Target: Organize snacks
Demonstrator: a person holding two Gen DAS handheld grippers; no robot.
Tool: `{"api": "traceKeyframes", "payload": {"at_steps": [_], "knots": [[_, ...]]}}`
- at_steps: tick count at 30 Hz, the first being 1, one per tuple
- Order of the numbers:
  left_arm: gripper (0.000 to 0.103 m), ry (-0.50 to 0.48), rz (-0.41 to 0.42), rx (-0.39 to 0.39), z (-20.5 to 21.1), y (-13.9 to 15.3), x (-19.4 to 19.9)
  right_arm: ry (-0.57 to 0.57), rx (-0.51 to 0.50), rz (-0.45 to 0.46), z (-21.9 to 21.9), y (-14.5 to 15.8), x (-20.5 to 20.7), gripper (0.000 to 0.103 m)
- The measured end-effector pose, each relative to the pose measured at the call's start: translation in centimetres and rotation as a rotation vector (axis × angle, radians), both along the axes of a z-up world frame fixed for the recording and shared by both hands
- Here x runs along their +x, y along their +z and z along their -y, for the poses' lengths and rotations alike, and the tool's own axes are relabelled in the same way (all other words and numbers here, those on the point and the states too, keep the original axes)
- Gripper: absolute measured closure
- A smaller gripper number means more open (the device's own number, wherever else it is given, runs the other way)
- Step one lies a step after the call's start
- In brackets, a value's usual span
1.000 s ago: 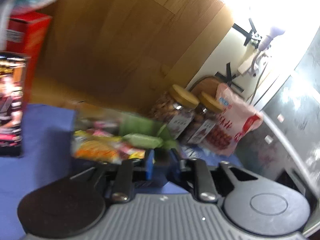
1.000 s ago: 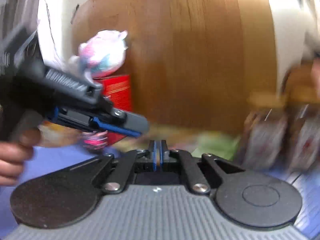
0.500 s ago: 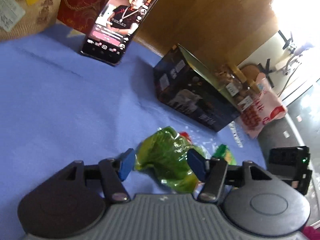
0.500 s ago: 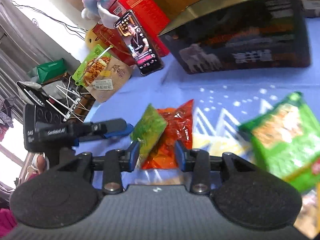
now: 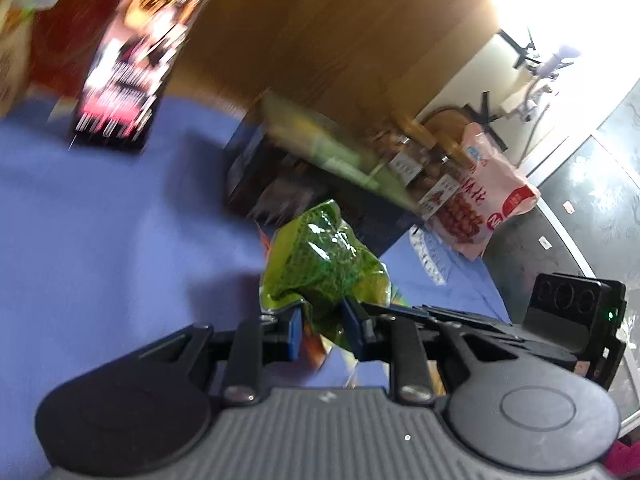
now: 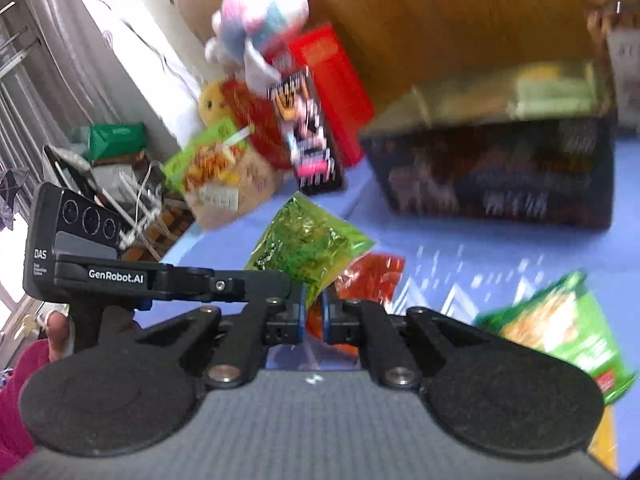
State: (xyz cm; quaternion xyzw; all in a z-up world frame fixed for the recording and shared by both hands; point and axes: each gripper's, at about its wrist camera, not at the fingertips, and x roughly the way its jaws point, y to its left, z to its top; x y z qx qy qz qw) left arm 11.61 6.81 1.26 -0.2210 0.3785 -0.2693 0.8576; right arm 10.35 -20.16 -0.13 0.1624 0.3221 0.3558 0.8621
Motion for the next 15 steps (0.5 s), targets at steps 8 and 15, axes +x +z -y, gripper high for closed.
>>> {"api": "traceKeyframes", "payload": {"at_steps": [8,15], "knots": [[0.080,-0.001,0.109,0.094,5.8,4.6,9.1,-0.223,-0.010,0.093,3.1,3.0,5.6,0.093],[0.073,0.098,0.088,0.164,5.9,2.8,11.1,-0.313,-0.081,0.096,3.5,1.9,6.7,0.074]]}}
